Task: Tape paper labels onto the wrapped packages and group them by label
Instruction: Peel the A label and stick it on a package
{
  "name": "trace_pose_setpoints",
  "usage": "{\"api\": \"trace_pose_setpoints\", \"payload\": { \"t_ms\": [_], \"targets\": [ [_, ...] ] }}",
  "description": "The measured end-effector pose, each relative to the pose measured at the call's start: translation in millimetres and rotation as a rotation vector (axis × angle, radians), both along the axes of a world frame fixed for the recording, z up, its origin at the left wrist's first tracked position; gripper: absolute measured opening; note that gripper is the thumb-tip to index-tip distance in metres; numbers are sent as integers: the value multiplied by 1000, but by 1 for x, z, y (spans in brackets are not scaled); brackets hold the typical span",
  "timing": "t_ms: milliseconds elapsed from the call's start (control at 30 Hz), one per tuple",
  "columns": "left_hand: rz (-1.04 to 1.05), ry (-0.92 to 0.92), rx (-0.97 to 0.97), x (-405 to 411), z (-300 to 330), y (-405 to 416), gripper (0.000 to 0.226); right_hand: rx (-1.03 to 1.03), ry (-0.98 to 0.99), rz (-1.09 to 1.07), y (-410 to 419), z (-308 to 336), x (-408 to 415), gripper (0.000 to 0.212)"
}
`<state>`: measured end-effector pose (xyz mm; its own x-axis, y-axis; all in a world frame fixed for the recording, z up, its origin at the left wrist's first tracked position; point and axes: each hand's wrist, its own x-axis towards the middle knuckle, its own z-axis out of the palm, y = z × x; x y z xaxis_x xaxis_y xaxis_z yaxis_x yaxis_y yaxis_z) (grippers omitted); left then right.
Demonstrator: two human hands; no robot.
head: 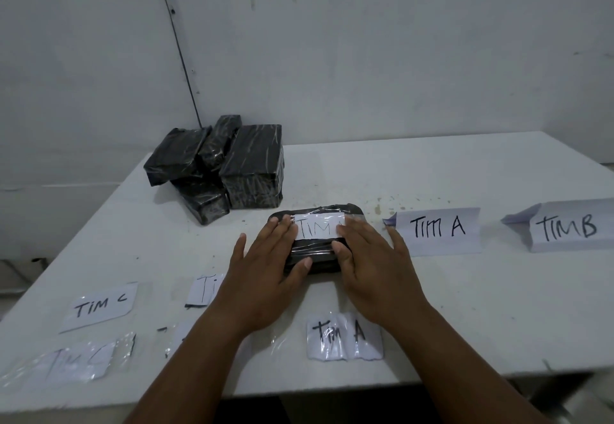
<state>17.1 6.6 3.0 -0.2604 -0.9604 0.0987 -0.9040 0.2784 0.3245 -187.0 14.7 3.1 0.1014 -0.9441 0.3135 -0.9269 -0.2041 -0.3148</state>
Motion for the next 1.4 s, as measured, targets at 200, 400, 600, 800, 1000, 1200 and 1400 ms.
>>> {"api": "trace_pose_setpoints", "payload": {
  "t_ms": [200, 400, 600, 800, 1000, 1200, 1400],
  "targets": [
    [19, 14, -2, -1, 4, -1, 78, -12, -12, -22, 0, 2, 3, 45],
    [7, -30, 18, -7, 21, -3, 58, 59, 158, 8, -7, 18, 4, 51],
    [37, 0, -19, -13, 14, 2, 68, 111, 168, 35, -10, 18, -2, 78],
    [55, -18, -7, -14, 11, 2, 75, 114, 78, 5, -8, 13, -3, 64],
    [74, -81, -49, -21, 17, -4, 65, 174, 167, 51, -14, 21, -2, 58],
    [90, -21, -72, -24, 11, 0, 85, 127, 130, 45, -10, 12, 0, 81],
    [159, -7, -119, -27, 4, 5, 95, 117, 70, 39, -10, 3, 0, 87]
  ]
}}
